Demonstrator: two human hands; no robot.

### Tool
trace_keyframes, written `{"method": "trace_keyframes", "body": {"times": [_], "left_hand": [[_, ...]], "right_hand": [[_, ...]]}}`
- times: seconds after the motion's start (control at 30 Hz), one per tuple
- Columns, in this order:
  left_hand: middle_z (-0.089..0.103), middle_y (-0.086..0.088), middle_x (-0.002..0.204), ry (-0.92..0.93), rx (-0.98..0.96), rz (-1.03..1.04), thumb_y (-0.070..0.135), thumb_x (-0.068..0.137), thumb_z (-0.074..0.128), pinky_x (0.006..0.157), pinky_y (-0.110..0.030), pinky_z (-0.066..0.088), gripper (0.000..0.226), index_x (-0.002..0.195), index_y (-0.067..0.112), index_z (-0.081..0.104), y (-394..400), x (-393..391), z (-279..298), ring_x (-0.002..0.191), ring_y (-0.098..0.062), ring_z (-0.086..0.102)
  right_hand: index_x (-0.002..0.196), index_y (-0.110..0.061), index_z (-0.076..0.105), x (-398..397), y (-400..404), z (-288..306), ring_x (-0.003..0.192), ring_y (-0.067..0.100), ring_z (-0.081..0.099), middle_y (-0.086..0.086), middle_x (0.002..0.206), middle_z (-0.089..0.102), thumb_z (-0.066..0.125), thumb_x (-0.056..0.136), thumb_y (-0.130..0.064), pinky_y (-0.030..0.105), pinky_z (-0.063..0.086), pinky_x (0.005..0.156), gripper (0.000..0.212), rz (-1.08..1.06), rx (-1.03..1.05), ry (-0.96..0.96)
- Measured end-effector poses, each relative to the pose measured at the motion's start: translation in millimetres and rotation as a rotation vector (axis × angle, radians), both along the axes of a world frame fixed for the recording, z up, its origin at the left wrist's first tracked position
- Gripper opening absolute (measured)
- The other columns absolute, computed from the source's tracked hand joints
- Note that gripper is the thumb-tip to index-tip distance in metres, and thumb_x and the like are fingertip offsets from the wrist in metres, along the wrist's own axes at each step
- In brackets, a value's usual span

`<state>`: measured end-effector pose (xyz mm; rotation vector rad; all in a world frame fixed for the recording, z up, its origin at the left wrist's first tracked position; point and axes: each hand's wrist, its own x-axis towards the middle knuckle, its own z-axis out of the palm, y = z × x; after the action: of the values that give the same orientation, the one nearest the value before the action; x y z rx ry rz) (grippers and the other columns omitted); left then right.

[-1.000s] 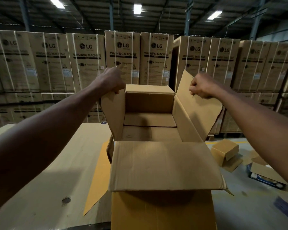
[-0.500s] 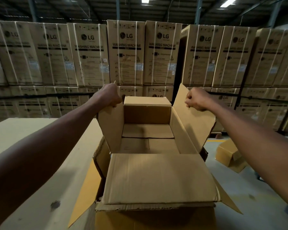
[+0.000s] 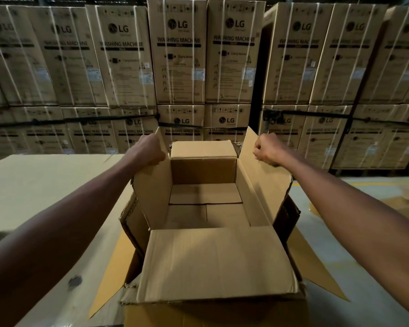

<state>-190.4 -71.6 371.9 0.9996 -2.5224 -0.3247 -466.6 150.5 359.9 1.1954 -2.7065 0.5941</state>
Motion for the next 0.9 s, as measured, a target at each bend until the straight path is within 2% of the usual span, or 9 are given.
{"method": "trace_keyframes", "body": {"times": [0.17, 0.27, 0.4, 0.47, 0.57, 0.67, 0.73, 0.83, 0.9], "left_hand": [[0.062, -0.007, 0.082, 0.005, -0.011, -0.052, 0.003, 0.089, 0.066, 0.051, -0.022, 0.043, 0.026, 0.077, 0.019, 0.05, -8, -7, -13, 0.064, -0.013, 0.06], [0.059, -0.005, 0.079, 0.008, -0.005, -0.043, 0.004, 0.09, 0.066, 0.05, -0.022, 0.042, 0.02, 0.08, 0.016, 0.054, -13, -13, -20, 0.063, -0.014, 0.059], [0.058, -0.004, 0.078, 0.014, 0.015, -0.028, 0.003, 0.089, 0.066, 0.049, -0.02, 0.041, 0.006, 0.091, 0.006, 0.062, -22, -19, -29, 0.063, -0.013, 0.059], [0.058, -0.004, 0.077, 0.027, 0.034, -0.023, 0.001, 0.088, 0.066, 0.048, -0.02, 0.042, 0.01, 0.097, 0.002, 0.063, -25, -21, -39, 0.063, -0.013, 0.059], [0.057, -0.003, 0.076, 0.022, 0.058, -0.02, 0.002, 0.089, 0.066, 0.046, -0.019, 0.041, 0.007, 0.093, 0.004, 0.062, -23, -22, -61, 0.061, -0.011, 0.057], [0.057, -0.003, 0.076, 0.006, 0.077, -0.021, 0.002, 0.09, 0.065, 0.046, -0.02, 0.04, 0.015, 0.08, 0.011, 0.056, -21, -23, -85, 0.062, -0.011, 0.056], [0.059, -0.003, 0.078, -0.001, 0.093, -0.006, 0.003, 0.09, 0.065, 0.048, -0.024, 0.045, 0.019, 0.079, 0.015, 0.055, -23, -24, -98, 0.065, -0.014, 0.06], [0.061, -0.004, 0.08, -0.031, 0.12, 0.019, 0.003, 0.09, 0.065, 0.047, -0.024, 0.045, 0.024, 0.075, 0.018, 0.053, -28, -25, -114, 0.064, -0.014, 0.061], [0.061, -0.005, 0.078, -0.043, 0.132, 0.023, 0.001, 0.089, 0.064, 0.047, -0.024, 0.045, 0.025, 0.073, 0.017, 0.053, -29, -25, -123, 0.062, -0.015, 0.061]], "right_hand": [[0.076, -0.009, 0.07, 3, -14, -15, 0.068, 0.021, 0.069, 0.007, 0.077, 0.069, 0.058, 0.1, -0.005, 0.03, 0.048, 0.053, 0.027, -0.01, 0.02, -0.006], [0.075, -0.007, 0.067, 3, -20, -25, 0.063, 0.023, 0.067, 0.01, 0.076, 0.068, 0.056, 0.101, -0.005, 0.031, 0.048, 0.05, 0.028, -0.019, 0.03, 0.005], [0.074, -0.006, 0.066, 0, -24, -32, 0.059, 0.024, 0.063, 0.014, 0.078, 0.069, 0.056, 0.1, -0.004, 0.038, 0.054, 0.053, 0.029, -0.028, 0.032, 0.012], [0.074, -0.006, 0.067, -1, -27, -39, 0.059, 0.024, 0.063, 0.015, 0.079, 0.07, 0.057, 0.1, -0.005, 0.041, 0.058, 0.057, 0.028, -0.035, 0.02, -0.001], [0.074, -0.007, 0.066, -3, -31, -60, 0.063, 0.025, 0.068, 0.007, 0.086, 0.066, 0.057, 0.099, -0.005, 0.05, 0.063, 0.062, 0.027, -0.046, 0.031, -0.022], [0.074, -0.009, 0.063, -2, -31, -83, 0.06, 0.02, 0.055, 0.004, 0.087, 0.058, 0.052, 0.099, -0.007, 0.038, 0.053, 0.049, 0.026, -0.056, 0.065, -0.03], [0.077, -0.01, 0.06, 2, -29, -95, 0.063, 0.022, 0.054, 0.007, 0.081, 0.06, 0.049, 0.099, -0.009, 0.034, 0.047, 0.054, 0.025, -0.067, 0.101, -0.042], [0.076, -0.013, 0.059, 6, -27, -111, 0.066, 0.022, 0.06, 0.008, 0.078, 0.062, 0.05, 0.102, -0.013, 0.038, 0.052, 0.058, 0.027, -0.077, 0.107, -0.055], [0.075, -0.014, 0.059, 6, -27, -120, 0.067, 0.021, 0.061, 0.007, 0.079, 0.063, 0.05, 0.102, -0.014, 0.036, 0.05, 0.058, 0.028, -0.083, 0.108, -0.075]]}}
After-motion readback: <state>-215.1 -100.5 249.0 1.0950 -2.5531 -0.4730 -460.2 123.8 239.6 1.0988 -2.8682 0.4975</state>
